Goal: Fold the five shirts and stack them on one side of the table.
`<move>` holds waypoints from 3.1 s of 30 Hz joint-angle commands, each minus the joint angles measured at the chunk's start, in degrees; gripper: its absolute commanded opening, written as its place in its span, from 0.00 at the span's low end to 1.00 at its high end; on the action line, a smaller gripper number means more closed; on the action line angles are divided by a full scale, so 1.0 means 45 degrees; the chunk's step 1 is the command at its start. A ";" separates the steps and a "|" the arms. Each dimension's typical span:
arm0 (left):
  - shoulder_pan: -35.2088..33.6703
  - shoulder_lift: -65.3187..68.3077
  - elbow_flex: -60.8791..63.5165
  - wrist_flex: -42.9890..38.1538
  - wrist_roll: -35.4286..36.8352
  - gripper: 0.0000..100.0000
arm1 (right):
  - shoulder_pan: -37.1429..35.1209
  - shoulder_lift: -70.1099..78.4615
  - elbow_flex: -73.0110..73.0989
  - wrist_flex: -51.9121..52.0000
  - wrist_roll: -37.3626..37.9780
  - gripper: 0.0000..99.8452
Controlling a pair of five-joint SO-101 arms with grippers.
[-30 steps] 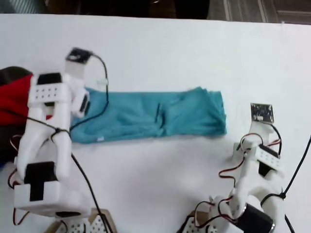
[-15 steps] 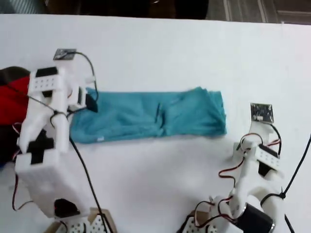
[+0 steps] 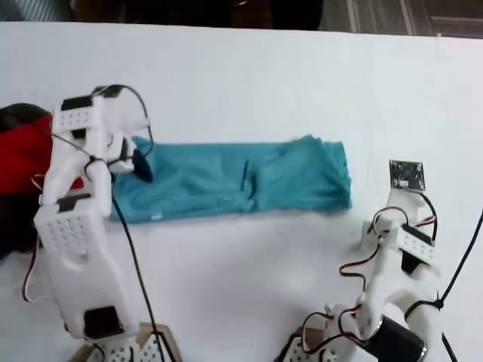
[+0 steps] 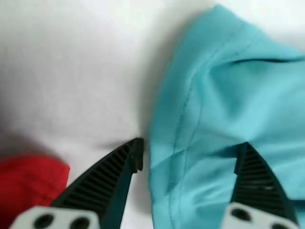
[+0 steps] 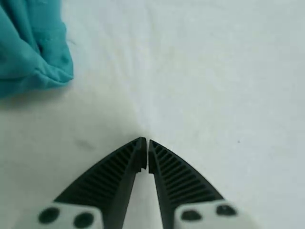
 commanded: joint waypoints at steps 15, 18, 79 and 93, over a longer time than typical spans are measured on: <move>0.1368 0.1661 -0.3976 0.2696 -0.1915 0.03 | -0.0127 -0.0479 -0.0020 -0.0166 -0.0059 0.02; 0.2032 0.1211 -0.5226 0.3849 -0.1153 0.03 | -0.0127 -0.0479 -0.0020 -0.0166 -0.0059 0.02; 0.9651 0.0879 -1.1751 0.1680 0.1602 0.08 | 0.1592 -0.0498 -0.0039 -0.1260 -0.3575 0.02; 0.9475 0.0879 -0.6300 -0.0117 0.1700 0.03 | 0.1553 -0.0498 -0.0039 -0.1260 -0.3575 0.02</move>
